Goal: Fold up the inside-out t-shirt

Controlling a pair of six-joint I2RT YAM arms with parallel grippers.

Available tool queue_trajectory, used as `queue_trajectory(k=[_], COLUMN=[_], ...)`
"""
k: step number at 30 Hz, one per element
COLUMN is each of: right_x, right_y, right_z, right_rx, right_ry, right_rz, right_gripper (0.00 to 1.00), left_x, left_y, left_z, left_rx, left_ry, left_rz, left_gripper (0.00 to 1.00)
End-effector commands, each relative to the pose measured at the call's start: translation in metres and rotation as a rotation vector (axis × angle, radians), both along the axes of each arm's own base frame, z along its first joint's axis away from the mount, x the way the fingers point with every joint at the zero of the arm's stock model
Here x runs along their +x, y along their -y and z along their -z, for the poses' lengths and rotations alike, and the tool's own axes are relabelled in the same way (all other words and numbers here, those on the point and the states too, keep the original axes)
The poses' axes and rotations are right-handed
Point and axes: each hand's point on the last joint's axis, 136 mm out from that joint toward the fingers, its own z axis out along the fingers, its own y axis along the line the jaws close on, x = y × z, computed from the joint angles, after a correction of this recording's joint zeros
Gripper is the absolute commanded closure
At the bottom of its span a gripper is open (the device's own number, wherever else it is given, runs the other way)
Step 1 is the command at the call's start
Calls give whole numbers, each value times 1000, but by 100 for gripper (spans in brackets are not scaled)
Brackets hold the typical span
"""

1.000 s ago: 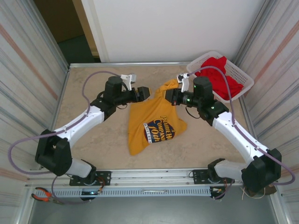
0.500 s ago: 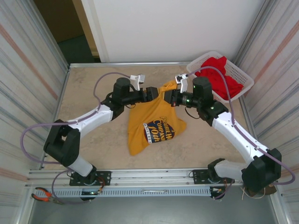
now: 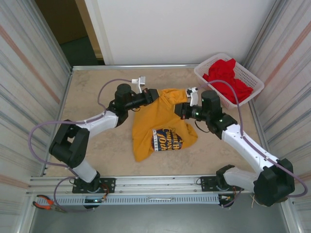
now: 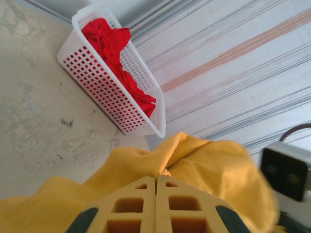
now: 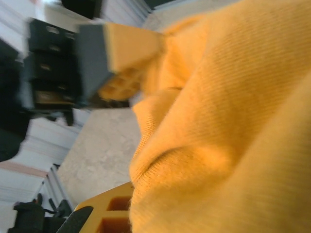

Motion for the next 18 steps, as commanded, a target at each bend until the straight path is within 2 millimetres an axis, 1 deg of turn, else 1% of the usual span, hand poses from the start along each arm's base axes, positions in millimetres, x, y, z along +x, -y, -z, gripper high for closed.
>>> queue_trajectory(k=[1,2,3,4,6,8,10,14,15,17,18], right_x=[3,3,4,5,5,4,2,1,4,12,17], right_y=[16,20,25,32,44,53,56,45,42,37,35], right_z=[18,25,32,38,39,31,17,-12,-17,-22,-23], right_rx=[-13,-28,-47,-70,-106,-119,-119,-125,-138,-161,-170], right_ry=[-24,-38,-53,-73,-89,-82,-65,-3,6,18,21], right_rz=[87,107,137,172,226,274,290,265,257,248,248], right_gripper=[67,54,45,41,40,40,41,42,39,29,27], left_x=[-10,-12,-16,-18,-23,-27,-31,-39,-41,-44,-45], left_y=[-16,-18,-19,-21,-23,-25,-26,-27,-27,-28,-27], left_z=[-44,-46,-46,-47,-46,-43,-41,-38,-38,-35,-34], left_rx=[-37,-30,-19,-6,16,35,51,81,84,90,93], left_ry=[150,162,173,184,198,206,218,252,257,258,258], left_rz=[-24,-25,-23,-22,-18,-14,-5,19,24,29,32], left_gripper=[100,100,100,100,100,100,100,100,100,100,100])
